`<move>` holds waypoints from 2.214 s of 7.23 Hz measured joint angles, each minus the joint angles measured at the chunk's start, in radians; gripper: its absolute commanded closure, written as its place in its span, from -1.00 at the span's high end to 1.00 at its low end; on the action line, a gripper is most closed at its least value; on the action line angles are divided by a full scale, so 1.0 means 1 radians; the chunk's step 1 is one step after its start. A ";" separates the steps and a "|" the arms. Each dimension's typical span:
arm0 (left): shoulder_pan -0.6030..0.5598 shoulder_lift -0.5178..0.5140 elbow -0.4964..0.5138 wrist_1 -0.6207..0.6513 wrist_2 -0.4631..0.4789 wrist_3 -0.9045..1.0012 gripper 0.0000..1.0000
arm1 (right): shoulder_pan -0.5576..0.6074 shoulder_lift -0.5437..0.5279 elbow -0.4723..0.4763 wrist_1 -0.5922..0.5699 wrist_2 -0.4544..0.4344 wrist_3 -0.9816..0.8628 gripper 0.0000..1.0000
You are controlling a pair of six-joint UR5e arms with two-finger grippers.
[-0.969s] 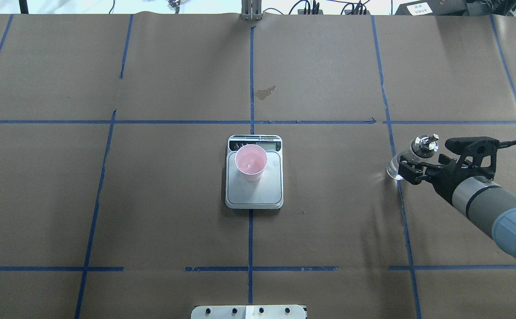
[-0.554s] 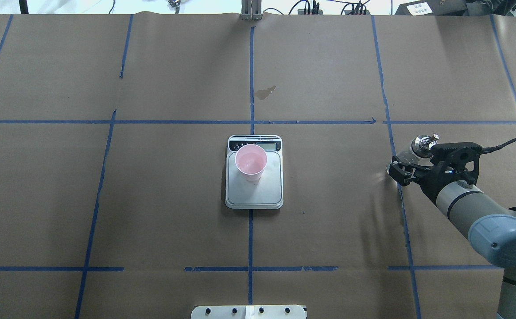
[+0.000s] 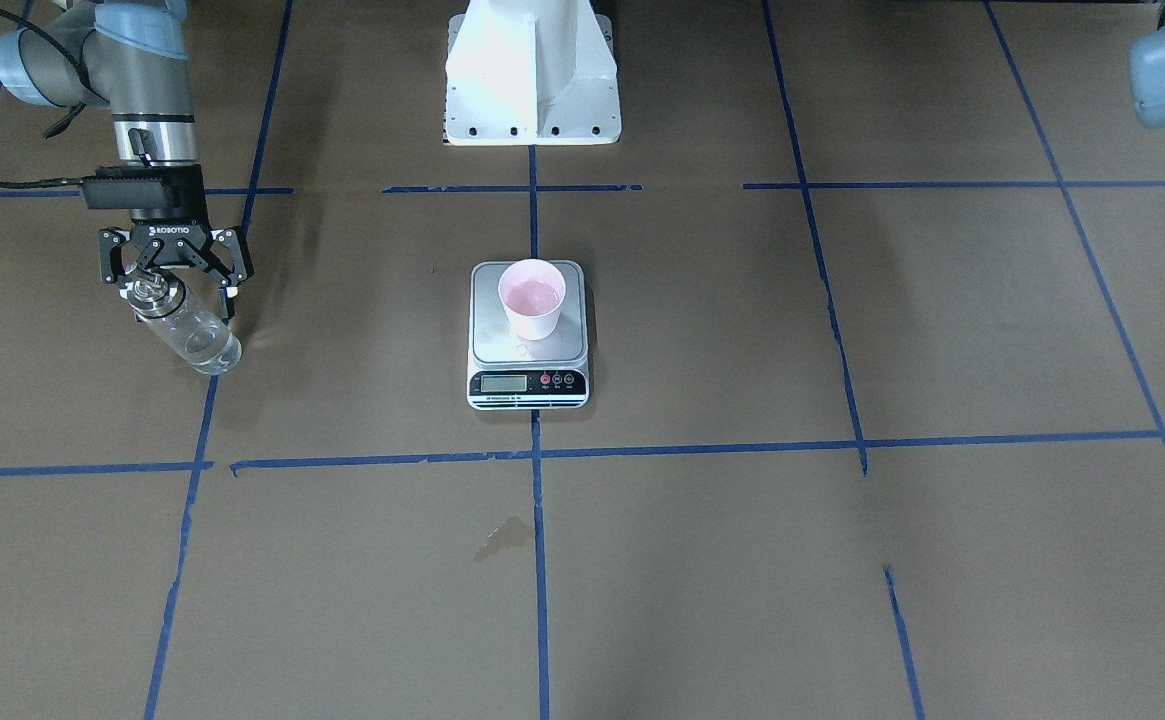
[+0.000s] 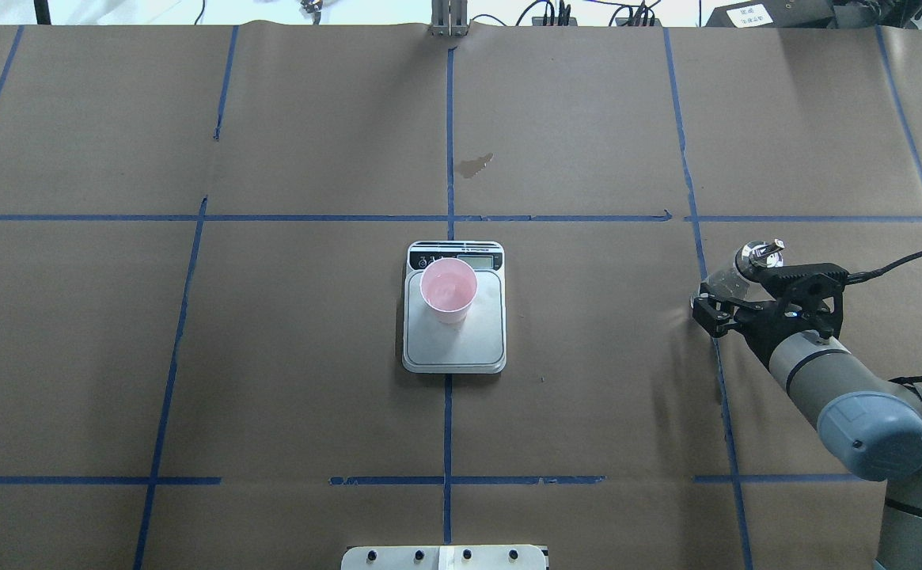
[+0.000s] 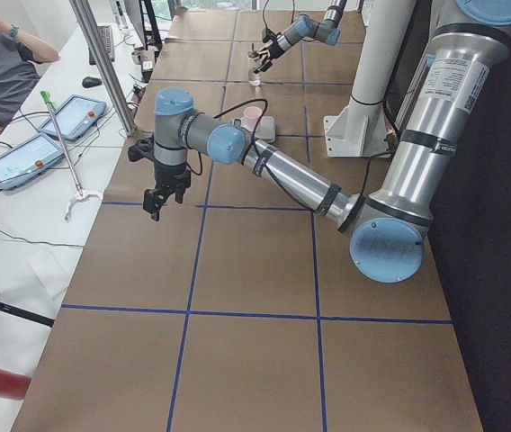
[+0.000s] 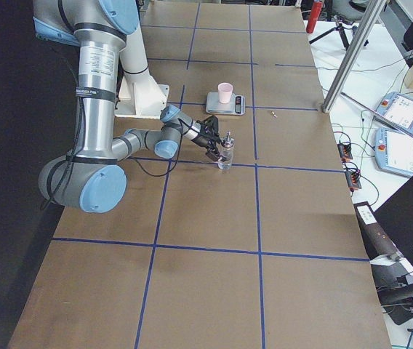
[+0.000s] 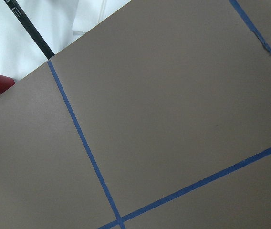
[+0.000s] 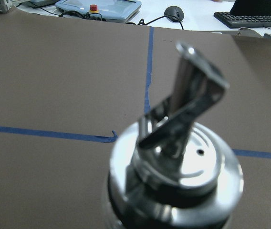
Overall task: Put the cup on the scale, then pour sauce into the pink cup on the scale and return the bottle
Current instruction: 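Grasp the glass sauce dispenser by its metal top with the right gripper, then lift the dispenser and carry it toward the pink cup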
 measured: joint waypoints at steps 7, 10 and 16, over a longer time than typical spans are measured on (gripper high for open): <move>-0.001 -0.002 -0.005 0.001 0.000 -0.007 1.00 | -0.005 0.036 -0.053 0.002 -0.004 -0.006 0.88; -0.002 -0.001 -0.011 0.002 0.000 -0.010 1.00 | -0.003 0.036 -0.054 0.003 -0.015 -0.030 -0.99; -0.008 0.005 -0.023 0.004 -0.006 -0.024 1.00 | 0.012 0.036 0.077 -0.007 -0.034 -0.209 -1.00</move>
